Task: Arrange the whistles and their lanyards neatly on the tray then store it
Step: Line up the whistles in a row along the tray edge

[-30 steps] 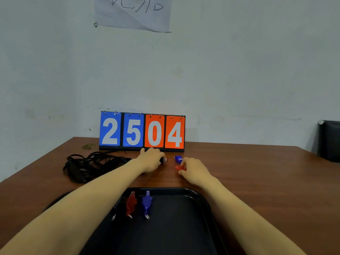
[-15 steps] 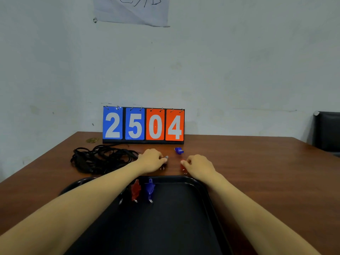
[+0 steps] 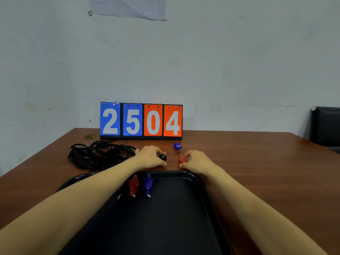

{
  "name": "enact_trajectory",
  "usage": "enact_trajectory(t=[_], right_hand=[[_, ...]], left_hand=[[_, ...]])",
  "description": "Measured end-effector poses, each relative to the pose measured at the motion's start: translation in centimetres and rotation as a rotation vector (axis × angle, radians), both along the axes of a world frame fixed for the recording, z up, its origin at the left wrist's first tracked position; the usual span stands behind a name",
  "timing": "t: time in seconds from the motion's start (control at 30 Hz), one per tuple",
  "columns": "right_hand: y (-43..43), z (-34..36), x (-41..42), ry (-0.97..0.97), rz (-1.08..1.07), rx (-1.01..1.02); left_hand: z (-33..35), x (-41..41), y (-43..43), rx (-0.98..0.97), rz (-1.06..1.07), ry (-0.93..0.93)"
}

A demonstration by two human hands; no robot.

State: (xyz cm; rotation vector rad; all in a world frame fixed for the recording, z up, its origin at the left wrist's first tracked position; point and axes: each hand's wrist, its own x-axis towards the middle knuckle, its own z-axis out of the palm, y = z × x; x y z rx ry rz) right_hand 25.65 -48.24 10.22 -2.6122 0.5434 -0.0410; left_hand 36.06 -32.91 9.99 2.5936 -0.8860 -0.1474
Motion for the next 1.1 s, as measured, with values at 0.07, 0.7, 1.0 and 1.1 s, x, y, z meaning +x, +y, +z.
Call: enact_trajectory(t=[0.07,0.7,1.0,1.1], right_hand=[[0.0,0.0,0.1,-0.006,-0.004,0.004],[0.6,0.7,0.1,0.055,-0.046,-0.1],[0.6,1.6,-3.0,-0.085,-0.106,-0.204],[1.1,2.6,-4.4,-0.201,-0.136,-0.191]], left_hand=[[0.2,-0.2,-0.3,-0.01,0.024,-0.003],[0.9,-0.4,-0.8,0.015,0.056,0.093],[2.1,-2.5,1.3,-0.364,0.131,-0.042],[3.7,-4.5,3.0,-0.458,0.098,-0.037]])
